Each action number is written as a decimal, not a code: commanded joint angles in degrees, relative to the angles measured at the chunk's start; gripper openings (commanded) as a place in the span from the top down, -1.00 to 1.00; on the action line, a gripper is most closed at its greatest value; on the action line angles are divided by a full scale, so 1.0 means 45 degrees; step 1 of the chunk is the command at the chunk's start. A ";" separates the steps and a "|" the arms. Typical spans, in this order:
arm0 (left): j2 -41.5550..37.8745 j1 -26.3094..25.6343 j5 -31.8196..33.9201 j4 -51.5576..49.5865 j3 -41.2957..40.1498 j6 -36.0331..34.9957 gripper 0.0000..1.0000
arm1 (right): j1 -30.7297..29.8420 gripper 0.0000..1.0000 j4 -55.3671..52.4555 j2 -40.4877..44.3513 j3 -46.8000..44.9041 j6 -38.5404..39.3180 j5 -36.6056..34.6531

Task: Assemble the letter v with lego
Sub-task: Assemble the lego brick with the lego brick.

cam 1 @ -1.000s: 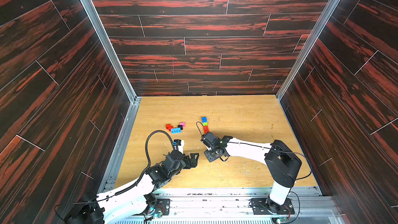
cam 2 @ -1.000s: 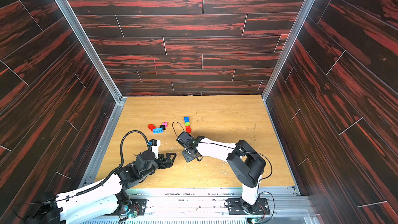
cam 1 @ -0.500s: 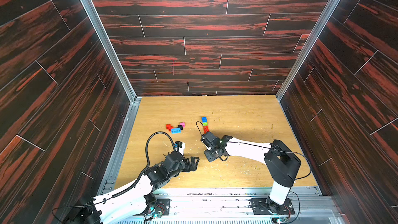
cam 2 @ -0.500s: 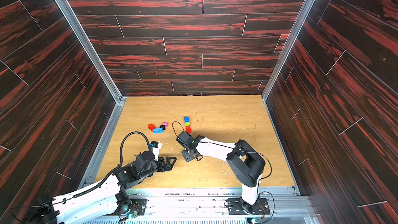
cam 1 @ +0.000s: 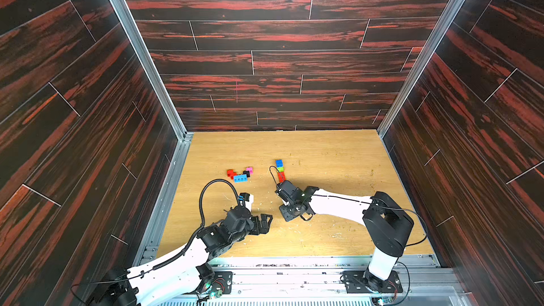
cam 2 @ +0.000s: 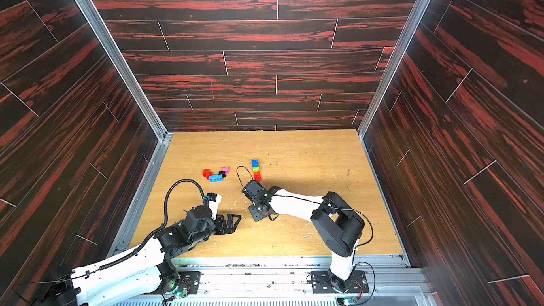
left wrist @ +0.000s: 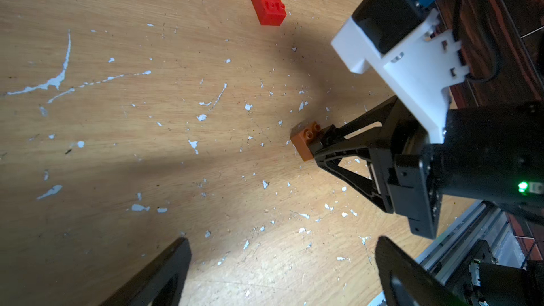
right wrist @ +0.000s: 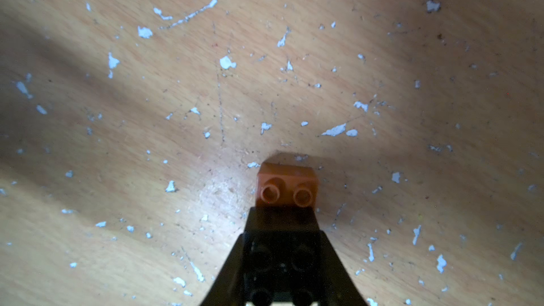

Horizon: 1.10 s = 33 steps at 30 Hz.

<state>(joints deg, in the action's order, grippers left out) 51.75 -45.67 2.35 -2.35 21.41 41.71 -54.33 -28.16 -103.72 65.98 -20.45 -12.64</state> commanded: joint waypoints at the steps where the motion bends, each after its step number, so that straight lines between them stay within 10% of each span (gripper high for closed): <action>1: 0.0082 -0.0035 0.0084 -0.0277 0.0457 -0.0224 -1.00 | -0.0076 0.49 -0.1104 -0.0158 -0.0556 -0.0019 0.0734; 33: 0.0455 -0.0021 0.0413 -0.0404 0.0706 -0.0389 -1.00 | -0.0076 0.49 -0.0988 -0.0567 -0.1134 -0.0820 0.1038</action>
<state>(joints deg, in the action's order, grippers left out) 54.70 -45.67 3.18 -2.81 23.09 40.69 -54.33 -27.24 -102.74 63.88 -23.33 -11.35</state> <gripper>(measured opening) 0.999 0.340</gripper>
